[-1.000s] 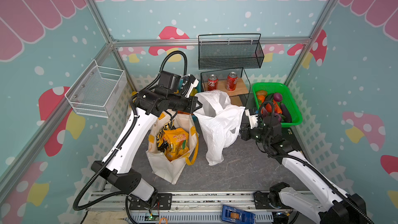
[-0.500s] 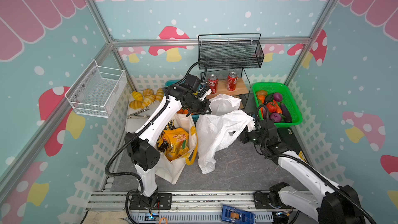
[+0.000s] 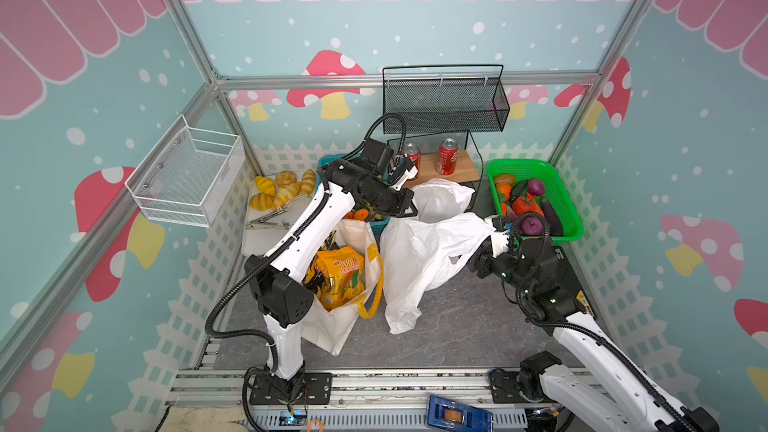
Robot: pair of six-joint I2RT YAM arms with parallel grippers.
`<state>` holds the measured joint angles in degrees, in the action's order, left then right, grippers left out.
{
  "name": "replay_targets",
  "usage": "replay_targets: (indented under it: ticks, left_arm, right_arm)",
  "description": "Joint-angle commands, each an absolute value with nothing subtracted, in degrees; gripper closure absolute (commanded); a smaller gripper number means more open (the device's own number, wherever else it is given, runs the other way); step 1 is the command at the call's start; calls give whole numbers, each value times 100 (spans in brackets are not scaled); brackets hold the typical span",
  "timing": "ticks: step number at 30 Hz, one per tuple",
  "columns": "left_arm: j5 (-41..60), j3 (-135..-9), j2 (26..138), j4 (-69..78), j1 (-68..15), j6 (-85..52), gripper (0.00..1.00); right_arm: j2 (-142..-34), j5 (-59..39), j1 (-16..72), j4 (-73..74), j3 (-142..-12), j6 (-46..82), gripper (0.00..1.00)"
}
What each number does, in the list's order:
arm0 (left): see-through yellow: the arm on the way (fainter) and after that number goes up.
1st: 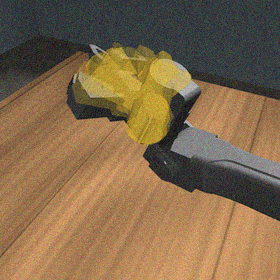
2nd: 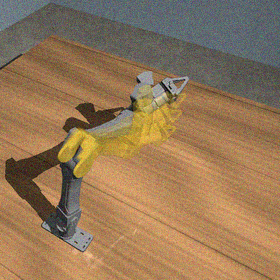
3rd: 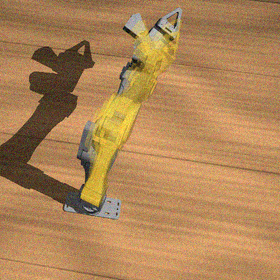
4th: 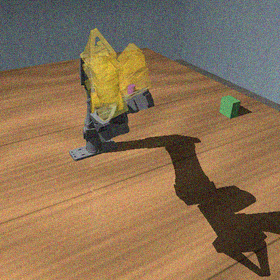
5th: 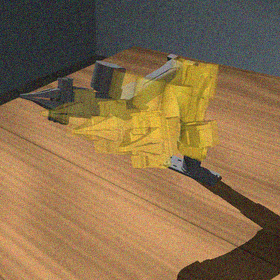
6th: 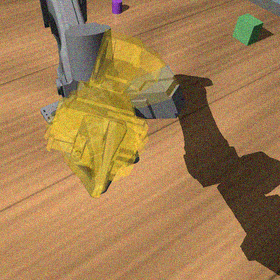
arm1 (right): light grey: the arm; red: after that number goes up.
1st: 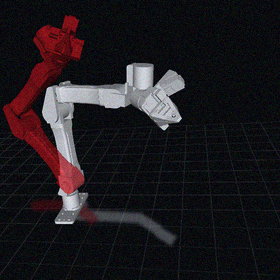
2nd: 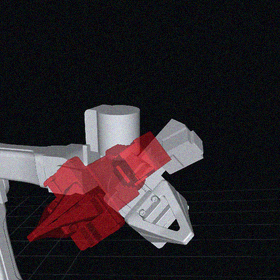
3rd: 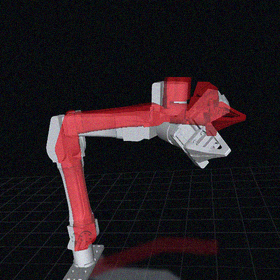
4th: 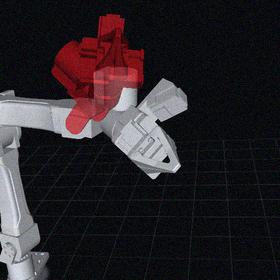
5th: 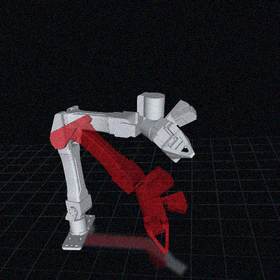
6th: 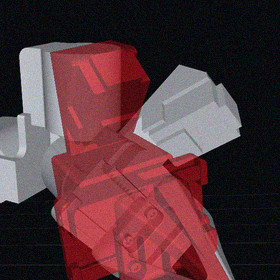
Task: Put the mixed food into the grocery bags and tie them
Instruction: 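Release the bag and move the right gripper over the green vegetable basket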
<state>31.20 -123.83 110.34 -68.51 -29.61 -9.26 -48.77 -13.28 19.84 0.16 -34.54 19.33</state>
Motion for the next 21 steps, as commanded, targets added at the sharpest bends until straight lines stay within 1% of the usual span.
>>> replay_targets:
  ticks: [1,4,8,13,16,19,21]
  left_arm:
    - [2833,-12532,10989,-7107,-2884,-524,100]
    - [2870,-12479,10965,-7163,-2831,-379,100]
    - [3204,-12456,10991,-7146,-2812,-347,100]
    - [3294,-12086,10817,-6846,-2830,-534,100]
    - [3361,-11994,10742,-6756,-2835,-612,100]
    - [3442,-11877,10634,-6620,-2834,-700,100]
    - [3493,-11752,10536,-6483,-2831,-763,100]
  right_arm:
    - [-4680,-493,1809,-496,-3658,1908,39]
    - [-4656,-755,1424,-600,-3792,1903,39]
    - [-5009,-783,923,-729,-4140,1916,38]
    - [-5617,-283,228,-448,-4579,1977,33]
    - [-6378,-270,-417,-99,-4952,2069,28]
    - [-7448,-412,-1090,179,-5442,2144,19]
    - [-8301,-417,-1327,184,-5936,2162,15]
